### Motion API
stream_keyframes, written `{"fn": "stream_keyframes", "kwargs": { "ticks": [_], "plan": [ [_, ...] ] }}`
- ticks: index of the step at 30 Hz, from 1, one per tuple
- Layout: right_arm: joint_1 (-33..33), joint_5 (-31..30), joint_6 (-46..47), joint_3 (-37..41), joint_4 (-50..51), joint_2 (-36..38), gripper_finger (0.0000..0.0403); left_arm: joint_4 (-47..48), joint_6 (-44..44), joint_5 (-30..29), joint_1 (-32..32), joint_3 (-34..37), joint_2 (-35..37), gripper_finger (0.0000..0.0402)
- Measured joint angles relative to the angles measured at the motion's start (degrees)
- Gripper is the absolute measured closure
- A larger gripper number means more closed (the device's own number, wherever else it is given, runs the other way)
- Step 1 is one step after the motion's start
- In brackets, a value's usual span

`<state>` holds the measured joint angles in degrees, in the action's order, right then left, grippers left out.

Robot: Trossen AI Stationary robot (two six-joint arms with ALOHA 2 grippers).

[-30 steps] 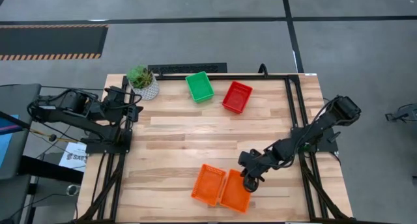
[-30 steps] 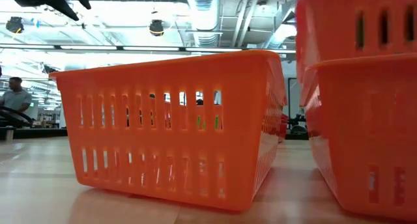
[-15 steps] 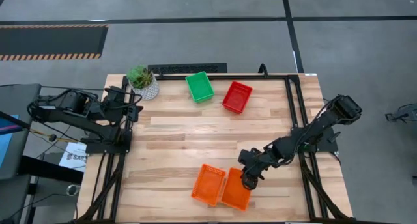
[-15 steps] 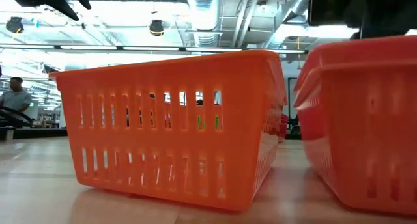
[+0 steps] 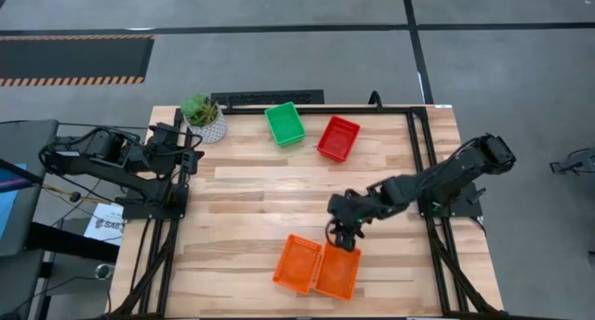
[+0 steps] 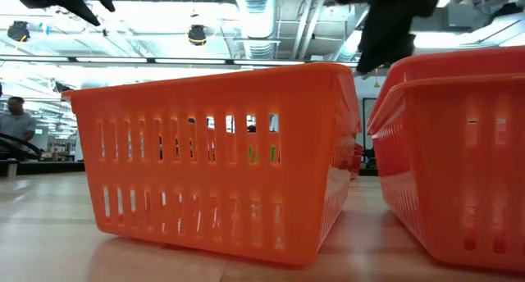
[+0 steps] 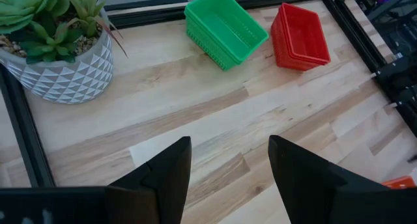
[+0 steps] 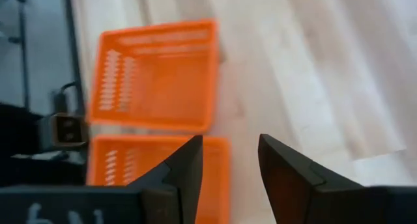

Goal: Stack baskets by color
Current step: Stack the left orange bin on the orange bins

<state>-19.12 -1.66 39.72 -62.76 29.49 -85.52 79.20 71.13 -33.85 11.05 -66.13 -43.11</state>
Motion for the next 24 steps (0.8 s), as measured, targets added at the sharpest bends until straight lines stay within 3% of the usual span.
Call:
{"fn": "stream_keyframes", "kwargs": {
  "ticks": [9, 24],
  "plan": [
    [3.5, -0.1, -4.2, 0.1, -3.9, -3.3, 0.0228, 0.0, 0.0, 0.6, 0.0, 0.0, 0.0, 0.0209],
    [3.2, 0.2, -12.8, -15.6, -1.4, -20.7, 0.0212, -0.1, -1.4, 2.2, 0.0, 0.0, -0.2, 0.0209]
  ]
}}
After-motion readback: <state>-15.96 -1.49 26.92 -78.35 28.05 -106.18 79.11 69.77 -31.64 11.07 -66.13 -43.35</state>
